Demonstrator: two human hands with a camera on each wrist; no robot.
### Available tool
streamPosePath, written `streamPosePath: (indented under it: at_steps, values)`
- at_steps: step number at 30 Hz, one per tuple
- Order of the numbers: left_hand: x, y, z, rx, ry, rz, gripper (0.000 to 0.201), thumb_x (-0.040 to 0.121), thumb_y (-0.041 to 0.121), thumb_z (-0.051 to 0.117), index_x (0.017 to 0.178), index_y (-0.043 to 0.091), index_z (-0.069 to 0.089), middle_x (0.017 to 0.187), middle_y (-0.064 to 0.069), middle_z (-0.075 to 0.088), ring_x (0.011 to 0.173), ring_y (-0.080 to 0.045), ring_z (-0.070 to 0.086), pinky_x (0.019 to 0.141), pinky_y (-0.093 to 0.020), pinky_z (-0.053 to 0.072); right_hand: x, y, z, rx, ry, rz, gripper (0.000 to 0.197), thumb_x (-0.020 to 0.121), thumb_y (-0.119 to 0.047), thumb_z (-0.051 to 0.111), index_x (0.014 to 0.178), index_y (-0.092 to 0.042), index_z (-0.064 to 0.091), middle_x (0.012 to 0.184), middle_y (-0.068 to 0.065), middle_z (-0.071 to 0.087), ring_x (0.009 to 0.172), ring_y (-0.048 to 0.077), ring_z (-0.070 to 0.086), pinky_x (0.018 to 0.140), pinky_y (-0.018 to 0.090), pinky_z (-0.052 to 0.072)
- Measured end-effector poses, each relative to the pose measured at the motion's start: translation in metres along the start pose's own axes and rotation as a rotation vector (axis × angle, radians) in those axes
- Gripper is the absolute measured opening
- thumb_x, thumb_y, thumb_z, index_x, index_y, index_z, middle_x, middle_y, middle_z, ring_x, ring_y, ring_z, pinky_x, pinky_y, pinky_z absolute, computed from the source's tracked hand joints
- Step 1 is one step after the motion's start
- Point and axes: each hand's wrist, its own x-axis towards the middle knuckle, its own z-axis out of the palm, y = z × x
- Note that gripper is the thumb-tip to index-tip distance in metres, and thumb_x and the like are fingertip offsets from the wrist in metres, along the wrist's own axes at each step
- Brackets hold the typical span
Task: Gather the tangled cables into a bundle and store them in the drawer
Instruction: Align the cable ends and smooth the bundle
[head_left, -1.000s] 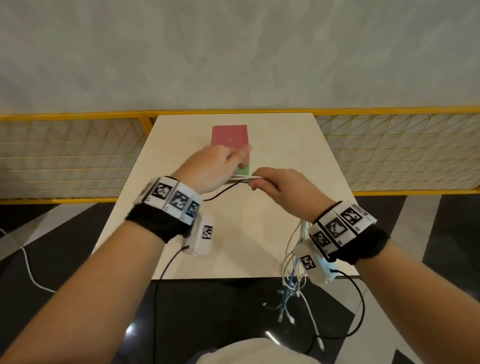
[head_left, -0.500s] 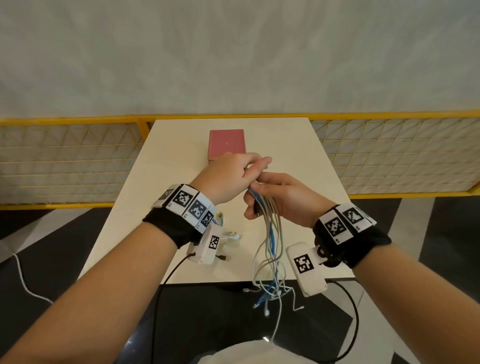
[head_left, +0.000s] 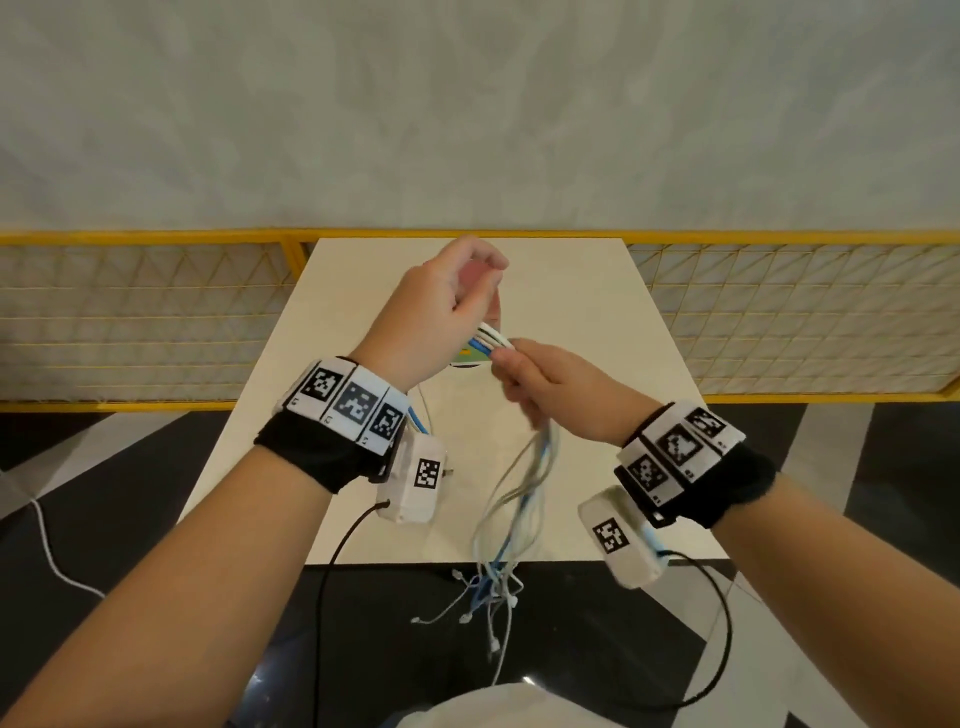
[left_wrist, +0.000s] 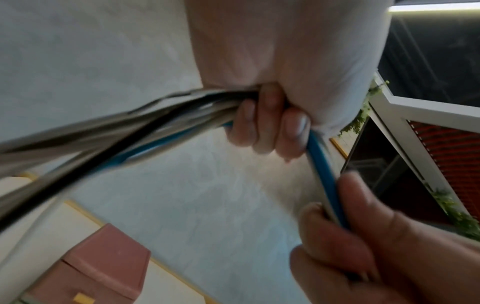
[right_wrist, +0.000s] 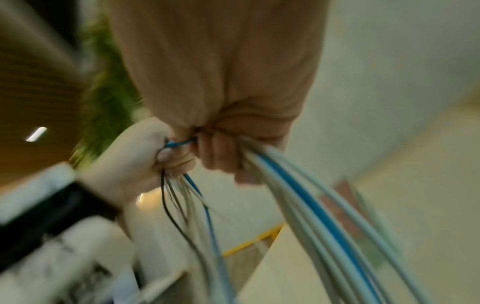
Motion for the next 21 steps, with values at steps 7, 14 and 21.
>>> streamPosePath:
  at_steps: [7,14,21]
  values:
    - [0.001,0.007,-0.007,0.149,-0.446,-0.197,0.05,0.099,0.056,0.029,0.086,0.019,0.06,0.062,-0.003,0.064,0.057,-0.013,0.06,0.059,-0.023,0.046,0.011,-0.022,-0.002,-0.833,0.117,-0.331,0.027,0.1,-0.026,0.04,0.116,-0.018,0.06,0.101,0.004,0.066,0.083,0.02,0.059,0.07,0.032,0.045]
    - [-0.002,0.002,-0.011,0.036,-0.454,-0.161,0.03,0.098,0.043,0.047,0.108,0.022,0.066,0.051,0.016,0.055,0.043,0.012,0.049,0.044,-0.006,0.033,0.025,-0.006,-0.043,-0.158,-0.057,-0.026,0.039,0.081,-0.015,0.07,0.113,-0.006,0.05,0.093,0.009,0.067,0.078,0.018,0.061,0.079,0.037,0.05]
    - [0.0,-0.002,-0.012,0.152,-0.462,-0.059,0.035,0.101,0.036,0.045,0.072,0.02,0.056,0.058,0.007,0.048,0.047,-0.003,0.041,0.052,-0.021,0.031,0.027,0.007,-0.032,-0.379,0.128,-0.246,0.013,0.097,-0.01,0.045,0.102,0.001,0.05,0.09,0.01,0.056,0.08,0.025,0.053,0.066,0.018,0.039]
